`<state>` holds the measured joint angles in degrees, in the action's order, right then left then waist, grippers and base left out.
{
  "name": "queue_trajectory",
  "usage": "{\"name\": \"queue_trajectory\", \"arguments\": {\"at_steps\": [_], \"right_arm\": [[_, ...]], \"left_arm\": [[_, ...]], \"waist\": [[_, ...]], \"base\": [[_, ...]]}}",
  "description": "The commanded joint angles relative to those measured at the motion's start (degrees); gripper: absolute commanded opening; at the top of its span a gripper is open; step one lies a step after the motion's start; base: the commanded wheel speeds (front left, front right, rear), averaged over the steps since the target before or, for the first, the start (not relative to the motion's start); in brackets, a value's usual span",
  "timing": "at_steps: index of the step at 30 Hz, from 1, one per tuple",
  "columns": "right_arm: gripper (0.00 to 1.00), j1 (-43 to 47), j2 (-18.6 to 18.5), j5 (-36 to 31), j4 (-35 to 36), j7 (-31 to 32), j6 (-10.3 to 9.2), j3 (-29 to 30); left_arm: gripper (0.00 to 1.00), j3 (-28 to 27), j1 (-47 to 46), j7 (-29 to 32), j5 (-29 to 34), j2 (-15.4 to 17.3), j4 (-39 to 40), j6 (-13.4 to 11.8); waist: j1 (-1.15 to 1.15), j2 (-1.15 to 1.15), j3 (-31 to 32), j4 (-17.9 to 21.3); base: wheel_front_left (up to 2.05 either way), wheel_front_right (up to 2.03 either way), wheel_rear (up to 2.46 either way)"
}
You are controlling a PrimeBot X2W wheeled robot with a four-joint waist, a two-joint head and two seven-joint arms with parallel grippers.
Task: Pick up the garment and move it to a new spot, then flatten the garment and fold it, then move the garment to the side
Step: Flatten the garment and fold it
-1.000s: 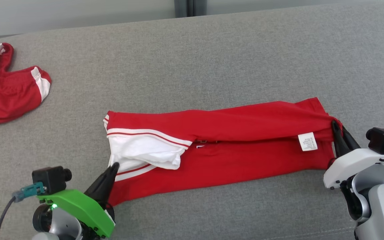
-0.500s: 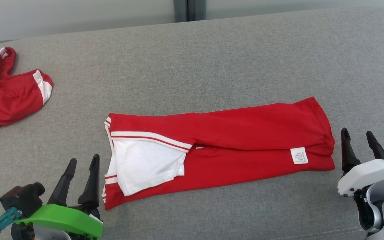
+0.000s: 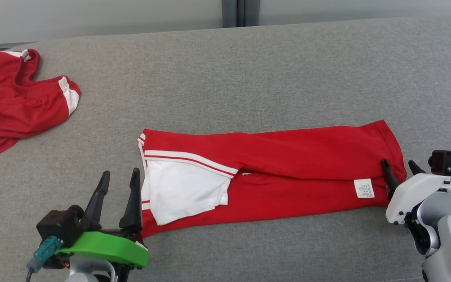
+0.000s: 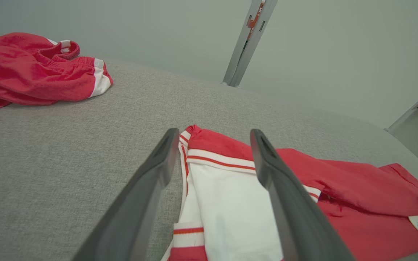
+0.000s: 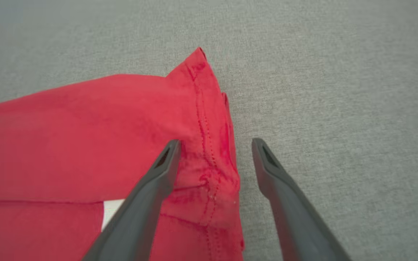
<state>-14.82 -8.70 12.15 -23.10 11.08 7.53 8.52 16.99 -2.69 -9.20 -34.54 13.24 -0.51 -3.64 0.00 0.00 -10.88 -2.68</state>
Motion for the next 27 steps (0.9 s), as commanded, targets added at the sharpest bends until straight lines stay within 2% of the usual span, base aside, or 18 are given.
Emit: {"name": "queue_trajectory", "arguments": {"at_steps": [1, 8, 9, 10, 11, 13, 19, 27], "right_arm": [[1.00, -1.1, -0.6, 0.0, -1.3, 0.5, -0.08, -0.3], [1.00, -4.6, -1.9, 0.9, -8.7, 2.3, -0.08, -3.1], [0.61, -5.0, -1.9, 1.0, -9.4, 2.1, -0.08, -3.5], [0.41, -5.4, -1.9, 1.2, -10.2, 2.0, -0.08, -3.9], [0.31, -5.6, -1.9, 1.3, -10.7, 1.7, -0.07, -4.3], [0.02, -6.5, -2.1, 1.7, -11.6, 1.2, -0.08, -4.9], [0.00, -8.4, -4.3, 2.4, -13.3, -1.4, -0.11, -3.9], [0.00, -5.8, -8.0, 4.2, -11.9, -4.5, -0.10, 1.5]], "left_arm": [[1.00, 0.1, -1.0, -0.3, 0.6, -0.1, -0.6, -0.5], [1.00, -0.6, -1.3, -1.0, 0.8, 0.3, -2.6, -1.4], [1.00, -0.7, -1.3, -1.1, 0.9, 0.5, -2.9, -1.5], [1.00, -0.7, -1.3, -1.2, 1.2, 0.8, -3.2, -1.5], [1.00, -0.8, -1.3, -1.2, 1.2, 0.9, -3.4, -1.6], [1.00, -1.1, -1.1, -1.4, 0.9, 1.0, -3.9, -1.7], [1.00, -1.8, -0.5, -2.0, 0.5, 1.4, -4.2, -2.1], [1.00, -1.8, 0.0, -1.9, 0.1, 1.6, -3.9, -2.4]], "waist": [[0.00, 0.00, -0.3, -0.6], [0.00, 0.00, -0.6, -1.8], [0.00, 0.00, -0.6, -1.9], [0.00, 0.00, -0.5, -2.0], [0.00, 0.00, -0.4, -2.0], [0.00, 0.00, -0.3, -2.0], [0.00, 0.00, 0.1, -1.0], [0.00, 0.00, 0.0, 1.0]], "base": [[0.00, 0.00, 0.00], [0.00, 0.00, 0.00], [0.00, 0.00, 0.00], [0.00, 0.00, 0.00], [0.00, 0.00, 0.00], [0.00, 0.00, 0.00], [0.00, 0.00, 0.00], [0.00, 0.00, 0.00]]}}
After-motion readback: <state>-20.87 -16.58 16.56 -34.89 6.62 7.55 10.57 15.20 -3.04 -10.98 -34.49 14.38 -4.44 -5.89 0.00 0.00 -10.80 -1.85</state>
